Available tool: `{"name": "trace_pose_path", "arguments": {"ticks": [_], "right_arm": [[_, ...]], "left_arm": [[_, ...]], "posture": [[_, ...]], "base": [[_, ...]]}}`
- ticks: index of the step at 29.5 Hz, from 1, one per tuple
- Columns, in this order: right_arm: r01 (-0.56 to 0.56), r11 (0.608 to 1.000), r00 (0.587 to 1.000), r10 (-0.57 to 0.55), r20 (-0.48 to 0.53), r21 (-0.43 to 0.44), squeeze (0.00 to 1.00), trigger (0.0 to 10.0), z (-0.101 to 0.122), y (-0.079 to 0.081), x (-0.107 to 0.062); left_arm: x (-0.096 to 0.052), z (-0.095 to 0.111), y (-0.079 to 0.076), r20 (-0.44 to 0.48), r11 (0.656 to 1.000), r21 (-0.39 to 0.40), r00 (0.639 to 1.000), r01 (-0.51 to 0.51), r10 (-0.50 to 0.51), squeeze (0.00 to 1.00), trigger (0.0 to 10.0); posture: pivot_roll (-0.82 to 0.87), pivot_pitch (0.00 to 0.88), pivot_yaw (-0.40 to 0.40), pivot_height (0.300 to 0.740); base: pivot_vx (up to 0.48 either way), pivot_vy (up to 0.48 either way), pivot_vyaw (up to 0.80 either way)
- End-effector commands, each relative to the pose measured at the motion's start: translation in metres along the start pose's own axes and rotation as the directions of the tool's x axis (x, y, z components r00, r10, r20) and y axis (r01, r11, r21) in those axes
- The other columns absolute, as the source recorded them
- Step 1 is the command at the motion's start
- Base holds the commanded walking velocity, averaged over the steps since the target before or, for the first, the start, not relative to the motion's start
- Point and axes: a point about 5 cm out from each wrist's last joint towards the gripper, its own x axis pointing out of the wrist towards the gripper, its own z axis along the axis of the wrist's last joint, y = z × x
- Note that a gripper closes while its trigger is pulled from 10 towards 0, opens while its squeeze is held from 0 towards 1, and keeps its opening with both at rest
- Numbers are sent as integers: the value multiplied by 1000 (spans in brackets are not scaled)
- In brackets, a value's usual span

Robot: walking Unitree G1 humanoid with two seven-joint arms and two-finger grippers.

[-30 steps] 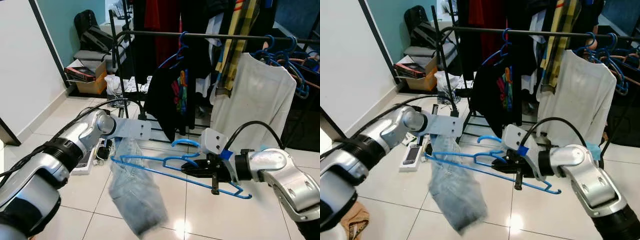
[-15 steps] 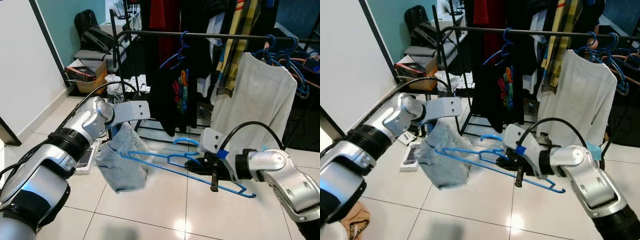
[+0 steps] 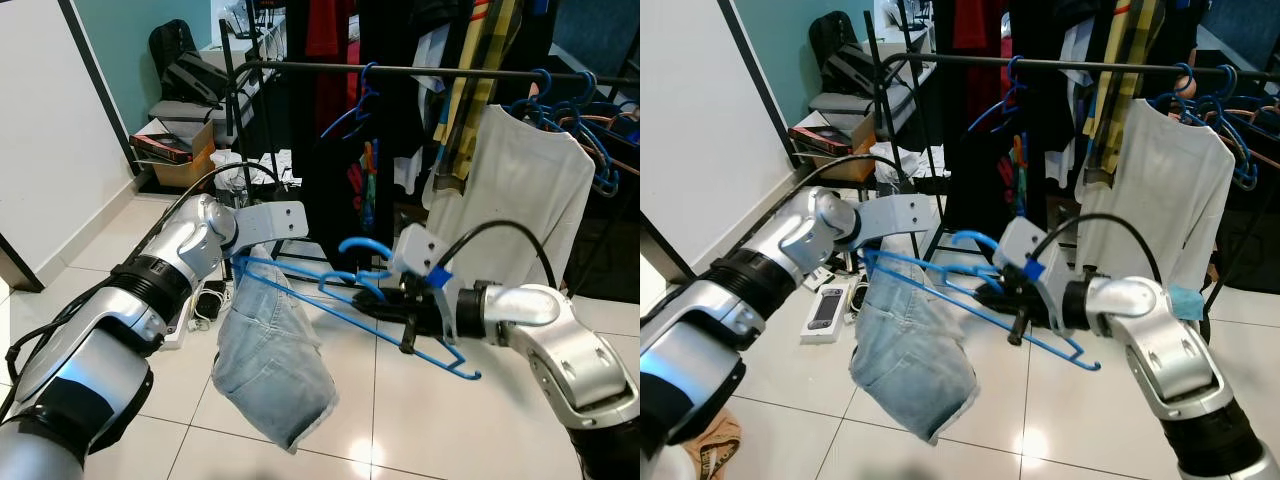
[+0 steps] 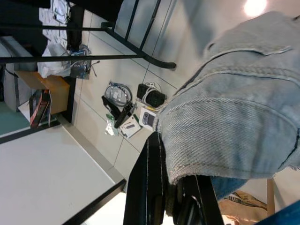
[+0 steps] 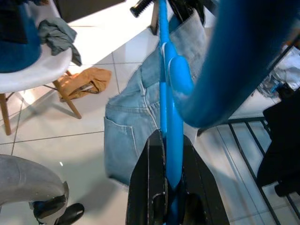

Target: Hang hanger

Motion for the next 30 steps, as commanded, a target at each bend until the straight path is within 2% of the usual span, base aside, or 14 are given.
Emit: {"name": "trace_pose_path", "arguments": {"ticks": [1,14,30], "right_arm": [[25,1000,1000,-25,11,-3,0,10000,5,-2,-1],[101,994,991,-97,-95,41,0,10000,-5,-9,-2],[129,984,974,-102,-201,126,0,10000,-19,-5,2]], "left_arm": [[-5,1,6,1,999,-10,999,-33,33,0,10000],[-6,4,9,0,998,-26,999,-54,54,0,10000],[-8,9,11,11,996,-51,997,-76,77,0,10000]], "posture": [[-70,0,101,740],[-71,0,98,740],[-69,0,96,740]], "base": [[0,0,0],[0,0,0],[0,0,0]]}}
